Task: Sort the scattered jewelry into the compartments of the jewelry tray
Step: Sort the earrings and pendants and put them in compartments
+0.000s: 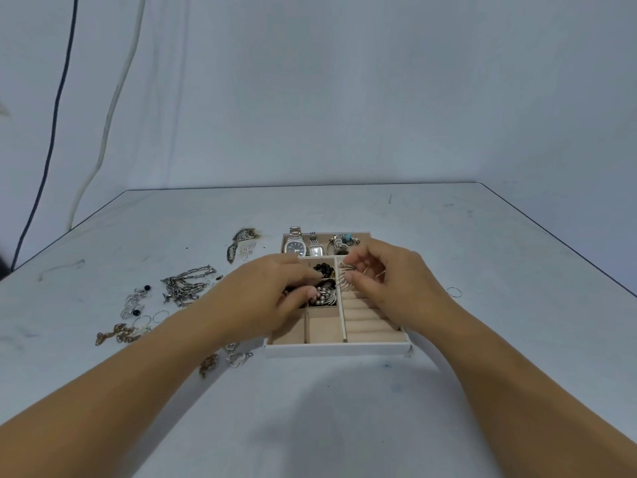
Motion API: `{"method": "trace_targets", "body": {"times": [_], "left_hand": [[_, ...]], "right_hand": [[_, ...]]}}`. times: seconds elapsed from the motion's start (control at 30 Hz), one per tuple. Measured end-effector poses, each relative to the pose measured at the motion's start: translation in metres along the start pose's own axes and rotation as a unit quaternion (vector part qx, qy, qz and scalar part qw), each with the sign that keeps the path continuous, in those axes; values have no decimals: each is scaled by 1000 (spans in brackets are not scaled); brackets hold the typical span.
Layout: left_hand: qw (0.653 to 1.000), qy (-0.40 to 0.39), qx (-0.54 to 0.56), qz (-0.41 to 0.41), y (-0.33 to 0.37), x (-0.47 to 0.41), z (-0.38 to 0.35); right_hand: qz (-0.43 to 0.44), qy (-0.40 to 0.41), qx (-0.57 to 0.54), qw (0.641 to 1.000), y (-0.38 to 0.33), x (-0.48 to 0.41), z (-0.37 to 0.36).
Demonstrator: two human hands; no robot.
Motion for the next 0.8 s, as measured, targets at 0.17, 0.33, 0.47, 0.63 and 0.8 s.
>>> {"method": "trace_targets", "body": {"times": [0.17,0.33,0.47,0.63,0.8], "left_hand": [[1000,13,17,-8,-14,24,10],[1000,2,31,-1,-28,41,-2],[1000,0,28,11,-30,42,-6],[1000,1,24,12,-30,43,-7],[1000,-1,24,14,-31,42,-8]], "right_hand": [[8,-8,-3,1000,-2,-1,-4],[17,-28,3,999,-5,-1,-10],[21,-45,15,999,-9,-2,-13],[38,-62,52,996,-15,-4,-18],[68,-104,160,979,-19,-9,-23]]}}
Point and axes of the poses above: each hand's wrist, its own x-axis away from the middle knuckle, its own z-axis out of the back of the hand, y = z × x, the point moved 1 cm from there along -x, towards the middle knuckle, and after that the axes turned 10 degrees about z, right-handed, at the moved point
